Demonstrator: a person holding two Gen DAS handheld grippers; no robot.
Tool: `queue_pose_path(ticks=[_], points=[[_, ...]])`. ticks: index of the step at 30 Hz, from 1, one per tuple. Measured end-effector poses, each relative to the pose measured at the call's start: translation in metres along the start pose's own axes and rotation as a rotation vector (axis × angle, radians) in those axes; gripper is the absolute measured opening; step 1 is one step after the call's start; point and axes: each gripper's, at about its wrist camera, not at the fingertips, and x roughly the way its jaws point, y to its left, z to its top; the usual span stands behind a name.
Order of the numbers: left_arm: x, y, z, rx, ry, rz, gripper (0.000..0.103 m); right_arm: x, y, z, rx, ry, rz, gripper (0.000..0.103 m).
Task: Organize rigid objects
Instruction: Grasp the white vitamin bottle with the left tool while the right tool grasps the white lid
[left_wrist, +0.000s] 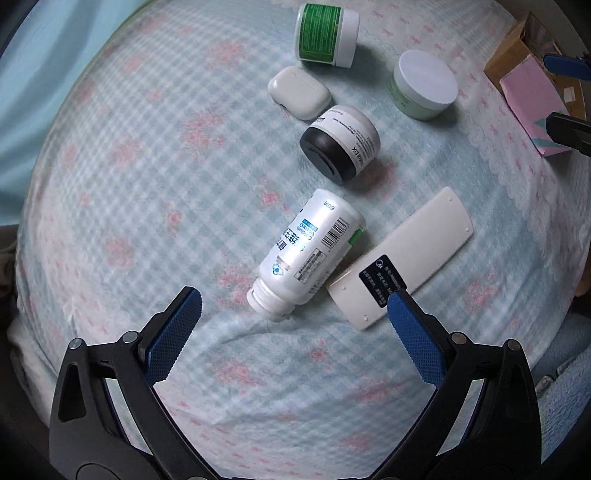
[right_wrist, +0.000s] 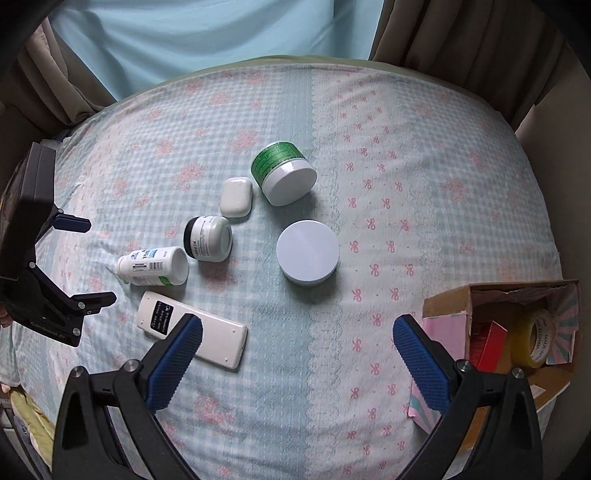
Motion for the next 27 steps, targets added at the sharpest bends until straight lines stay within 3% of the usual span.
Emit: queue_pose_path(ticks=[6,12,20,27], points=[[0.047,0.006,0.025,0.082,0.099,-0.026,0.096,0.059,-0.005,0.017,0.021,0.068,0.003,0.103],[0.073,-0.002,0.038,0.171,0.162,-0.043,0.089,0.094,-0.006,0.028,0.018,0.110,0.004,0.103],[0.094,-0.026,0.049,0.213,0.177,-0.087,0.064,0.122,-0.009,0.044,0.027,0.121,0.002,0.103],[0.102,-0.055,0.051,0.274,0.161,-0.039,0.053,0.137,-0.008,0.059,0.043,0.140,-0.018,0.095]])
